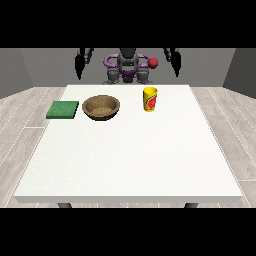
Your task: Pick the cup and pour the ball into the bowl, then pick the bowl and place it on the pad
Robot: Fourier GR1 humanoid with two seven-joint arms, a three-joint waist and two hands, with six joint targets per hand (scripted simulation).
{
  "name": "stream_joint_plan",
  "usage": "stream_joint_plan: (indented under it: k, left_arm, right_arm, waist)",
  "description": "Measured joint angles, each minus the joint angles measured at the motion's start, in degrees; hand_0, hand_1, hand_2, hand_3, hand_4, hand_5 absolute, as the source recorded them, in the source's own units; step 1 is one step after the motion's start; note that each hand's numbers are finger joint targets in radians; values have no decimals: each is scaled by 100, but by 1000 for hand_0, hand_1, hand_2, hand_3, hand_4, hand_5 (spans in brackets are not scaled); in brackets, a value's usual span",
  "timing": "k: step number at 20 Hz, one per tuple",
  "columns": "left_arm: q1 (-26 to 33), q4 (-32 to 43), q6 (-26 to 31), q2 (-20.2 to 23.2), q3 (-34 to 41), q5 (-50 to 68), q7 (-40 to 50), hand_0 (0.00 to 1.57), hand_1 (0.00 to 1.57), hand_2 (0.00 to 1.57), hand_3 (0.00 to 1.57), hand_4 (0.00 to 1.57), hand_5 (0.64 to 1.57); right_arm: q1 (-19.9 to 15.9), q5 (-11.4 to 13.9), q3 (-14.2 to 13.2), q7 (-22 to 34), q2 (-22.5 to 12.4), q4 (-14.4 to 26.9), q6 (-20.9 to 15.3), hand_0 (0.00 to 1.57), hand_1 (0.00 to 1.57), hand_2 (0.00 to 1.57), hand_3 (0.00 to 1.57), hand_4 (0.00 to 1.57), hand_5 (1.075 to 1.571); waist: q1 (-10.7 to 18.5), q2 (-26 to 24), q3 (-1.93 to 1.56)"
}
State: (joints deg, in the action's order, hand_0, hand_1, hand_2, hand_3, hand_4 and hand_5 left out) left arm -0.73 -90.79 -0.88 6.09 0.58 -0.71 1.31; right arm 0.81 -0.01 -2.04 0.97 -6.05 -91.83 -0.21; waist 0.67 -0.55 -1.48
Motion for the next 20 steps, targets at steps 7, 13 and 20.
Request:
stream_joint_plan:
  k: [7, 13, 20]
  left_arm:
    - [-177, -444, 5, 72, 91, 184, 468, 0, 0, 0, 0, 0, 1558]
    - [-556, -698, 128, 127, 598, 873, 716, 0, 0, 0, 0, 0, 1547]
    - [-739, -427, 352, 249, 967, 1106, 84, 0, 0, 0, 0, 0, 1536]
  right_arm:
    - [-40, -242, -137, 439, -275, -448, 218, 0, 0, 0, 0, 0, 1569]
    - [-39, -1144, -726, 567, -658, -640, 886, 0, 0, 0, 0, 0, 1570]
    - [-53, -1342, -994, 133, -631, -588, 1176, 0, 0, 0, 0, 0, 1570]
  waist:
    - [-135, -1082, 110]
    - [-270, -810, 138]
    - [-307, -197, 147]
